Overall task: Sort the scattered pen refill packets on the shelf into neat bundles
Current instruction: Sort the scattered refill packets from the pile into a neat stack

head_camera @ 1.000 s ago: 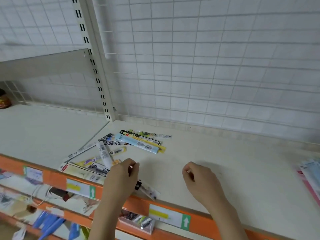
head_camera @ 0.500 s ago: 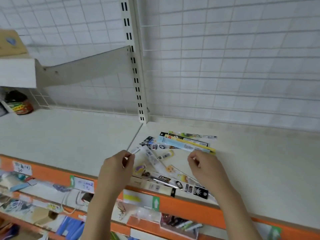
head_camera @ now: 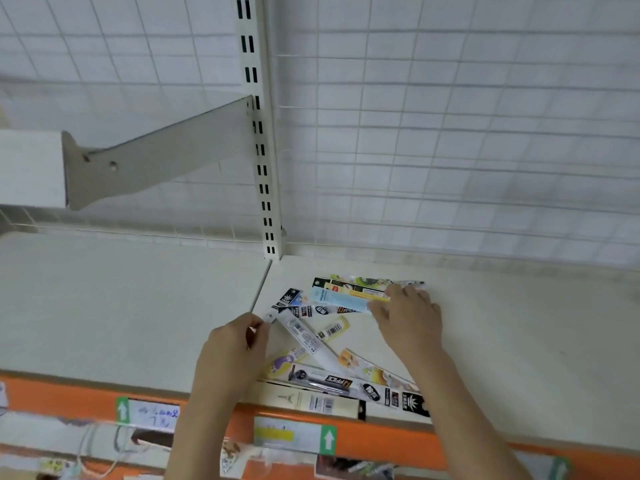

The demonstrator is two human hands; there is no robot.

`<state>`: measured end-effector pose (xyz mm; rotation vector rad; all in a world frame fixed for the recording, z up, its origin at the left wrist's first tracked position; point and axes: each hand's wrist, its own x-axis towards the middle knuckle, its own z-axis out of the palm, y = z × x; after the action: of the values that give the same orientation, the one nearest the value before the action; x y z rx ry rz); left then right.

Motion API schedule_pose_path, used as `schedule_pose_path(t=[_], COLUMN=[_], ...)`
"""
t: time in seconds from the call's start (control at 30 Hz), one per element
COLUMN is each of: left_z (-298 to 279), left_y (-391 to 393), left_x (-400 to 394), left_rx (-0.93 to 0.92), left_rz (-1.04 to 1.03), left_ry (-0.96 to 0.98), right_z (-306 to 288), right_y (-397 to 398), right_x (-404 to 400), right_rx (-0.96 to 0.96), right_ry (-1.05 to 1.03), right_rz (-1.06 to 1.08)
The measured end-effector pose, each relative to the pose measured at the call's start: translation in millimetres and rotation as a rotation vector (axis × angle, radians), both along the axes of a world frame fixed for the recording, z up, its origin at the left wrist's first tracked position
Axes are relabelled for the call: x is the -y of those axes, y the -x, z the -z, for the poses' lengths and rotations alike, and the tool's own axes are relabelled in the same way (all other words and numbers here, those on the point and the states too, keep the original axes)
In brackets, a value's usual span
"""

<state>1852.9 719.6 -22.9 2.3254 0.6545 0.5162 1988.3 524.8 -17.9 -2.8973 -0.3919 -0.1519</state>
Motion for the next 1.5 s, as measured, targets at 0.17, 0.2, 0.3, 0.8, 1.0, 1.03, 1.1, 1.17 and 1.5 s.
schedule_pose_path(t=[0.17, 0.2, 0.3, 0.8, 1.0, 1.03, 1.1, 1.17, 1.5], left_z=[-3.0, -2.6, -1.9, -3.2, -2.4, -2.5, -1.5, 0.3, -0.7], left_y=[-10.9, -13.0, -18.1, -25.3, -23.2, -24.2, -27.6, -31.4, -44.6], left_x=[1.2, 0.6, -0.5, -13.3, -25.0, -25.7, -26.4, -25.2, -17.3], left_rx=[0.009, 0.01, 0.02, 0.021, -0.041, -0.056, -0.109, -0.208, -0.417], left_rz=[-0.023, -0.037, -0.057, -0.078, -0.113, -0.12, -0.126, -0.116, -0.145], left_ry=[-0.016, -0.019, -0.006, -0.044, -0.044, -0.046, -0.059, -0.063, -0.205], right_z=[-2.2, -3.6, -11.4, -22.7, -9.1, -8.0, -6.9, -8.1, -20.1], right_y=[-9.9, -11.9, -14.1, -41.1, -47.7, -47.8, -47.8, -48.6, -45.2], right_x=[5.3, 7.1, 13.6, 2.5, -13.8, -15.5, -16.1, -14.1, 16.6], right_rx=[-0.108, -0.131, -0.211, -0.22, -0.203, -0.208, -0.206, -0.175, -0.064], right_ry=[0.107, 0.131, 0.209, -0.034, -0.046, -0.039, -0.047, -0.051, -0.163], right_rz=[-0.06, -0.078, -0.132, -0.144, -0.133, -0.144, -0.158, -0.167, -0.14])
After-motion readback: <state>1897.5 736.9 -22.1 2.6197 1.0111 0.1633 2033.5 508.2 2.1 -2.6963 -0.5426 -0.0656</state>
